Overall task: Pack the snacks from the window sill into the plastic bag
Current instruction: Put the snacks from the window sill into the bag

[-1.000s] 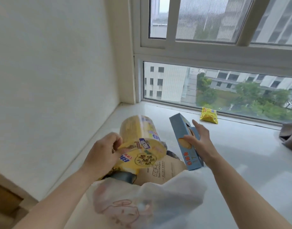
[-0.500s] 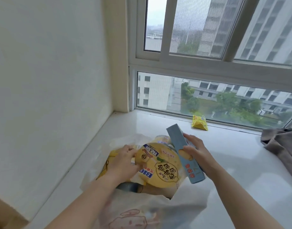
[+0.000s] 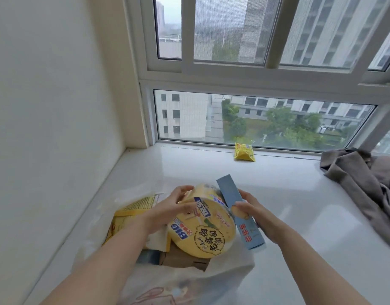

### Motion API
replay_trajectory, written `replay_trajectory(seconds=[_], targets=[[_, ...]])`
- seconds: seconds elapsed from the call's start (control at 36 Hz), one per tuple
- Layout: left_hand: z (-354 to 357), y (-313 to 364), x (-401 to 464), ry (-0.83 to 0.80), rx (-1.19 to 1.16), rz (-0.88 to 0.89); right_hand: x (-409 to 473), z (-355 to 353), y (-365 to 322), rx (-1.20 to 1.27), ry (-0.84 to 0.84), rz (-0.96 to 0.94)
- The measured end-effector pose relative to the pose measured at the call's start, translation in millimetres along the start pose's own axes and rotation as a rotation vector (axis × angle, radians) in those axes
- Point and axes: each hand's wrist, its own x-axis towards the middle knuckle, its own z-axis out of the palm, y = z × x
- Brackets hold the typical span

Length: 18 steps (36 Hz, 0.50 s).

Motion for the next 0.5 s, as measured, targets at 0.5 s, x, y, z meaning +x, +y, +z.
replay_trajectory(seconds=[0.5], targets=[[6,20,8,-0.05,0.071,0.005,13,-12,15,0.148,0.087,-0.045]])
